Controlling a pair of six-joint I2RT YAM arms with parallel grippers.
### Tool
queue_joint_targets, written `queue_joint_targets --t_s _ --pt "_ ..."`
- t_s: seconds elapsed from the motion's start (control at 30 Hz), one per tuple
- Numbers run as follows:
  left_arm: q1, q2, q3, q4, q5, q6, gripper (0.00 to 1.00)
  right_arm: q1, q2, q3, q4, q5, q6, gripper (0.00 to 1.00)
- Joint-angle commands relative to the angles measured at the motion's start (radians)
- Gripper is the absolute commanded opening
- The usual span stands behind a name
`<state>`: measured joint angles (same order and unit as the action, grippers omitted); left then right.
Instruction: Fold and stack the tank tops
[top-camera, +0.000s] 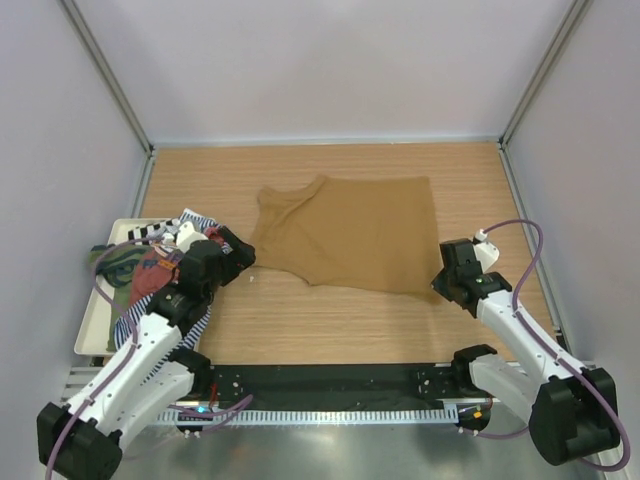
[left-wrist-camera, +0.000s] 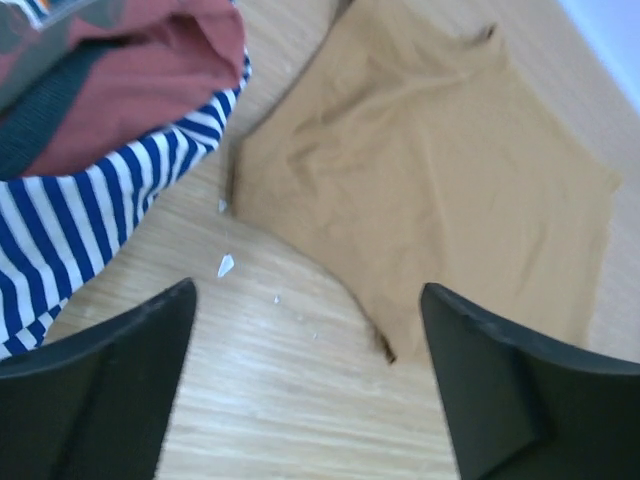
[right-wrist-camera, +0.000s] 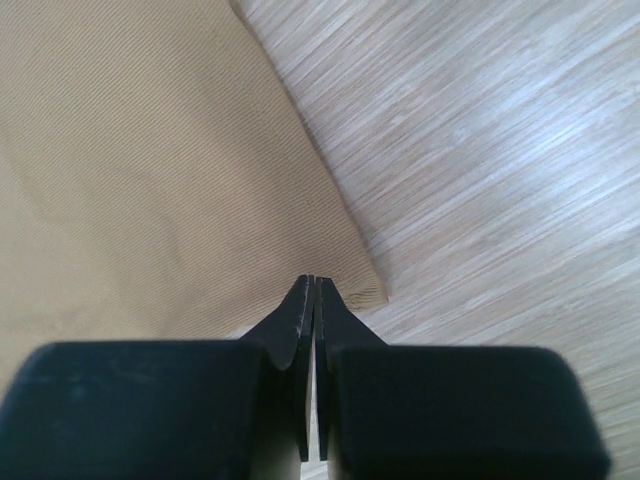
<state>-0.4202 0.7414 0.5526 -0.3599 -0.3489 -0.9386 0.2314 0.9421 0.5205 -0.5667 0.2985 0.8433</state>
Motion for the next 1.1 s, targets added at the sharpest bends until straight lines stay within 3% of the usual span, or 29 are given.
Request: queue_joint_targets --t_s 0.0,0.03,0.13,0.17,0.23,0.3,0.5,0.63,0.7,0.87,1.07 --pt "-0.023 0.096 0.056 -0.063 0.106 0.000 0.99 -0.010 0.006 -0.004 -0.019 0.062 0.034 0.09" --pt "-0.035 0.127 0.067 -0.083 0.117 -0.002 1.00 -0.010 0.017 -0.001 -0.022 0.062 0.037 0.19" --pt "-0.115 0.214 0.093 -0.091 0.081 -0.026 1.00 -0.020 0.063 0.013 -0.042 0.065 0.056 0.30" --pt "-0.162 0.231 0.105 -0.090 0.071 -0.057 1.00 -0.020 0.070 0.013 -0.047 0.060 0.057 0.46" --pt "-0.205 0.291 0.124 -0.091 0.053 -0.086 0.99 -0.024 0.069 0.009 -0.047 0.045 0.059 0.60" --pt "-0.264 0.334 0.151 -0.088 0.030 -0.120 1.00 -0.024 0.054 -0.005 -0.041 0.047 0.069 0.61" --pt "-0.376 0.483 0.188 -0.007 0.010 -0.160 0.88 -0.027 0.061 -0.025 -0.027 0.028 0.088 0.57" --pt "-0.420 0.555 0.193 0.027 -0.013 -0.181 0.76 -0.033 0.109 -0.037 0.010 -0.018 0.083 0.50" --pt "-0.433 0.567 0.188 0.036 -0.038 -0.193 0.76 -0.035 0.147 -0.040 0.042 -0.045 0.069 0.50" --pt "-0.440 0.567 0.162 0.076 -0.050 -0.203 0.76 -0.035 0.198 -0.039 0.064 -0.061 0.059 0.36" --pt "-0.440 0.648 0.190 0.096 -0.030 -0.192 0.71 -0.035 0.187 -0.025 0.031 -0.026 0.053 0.09"
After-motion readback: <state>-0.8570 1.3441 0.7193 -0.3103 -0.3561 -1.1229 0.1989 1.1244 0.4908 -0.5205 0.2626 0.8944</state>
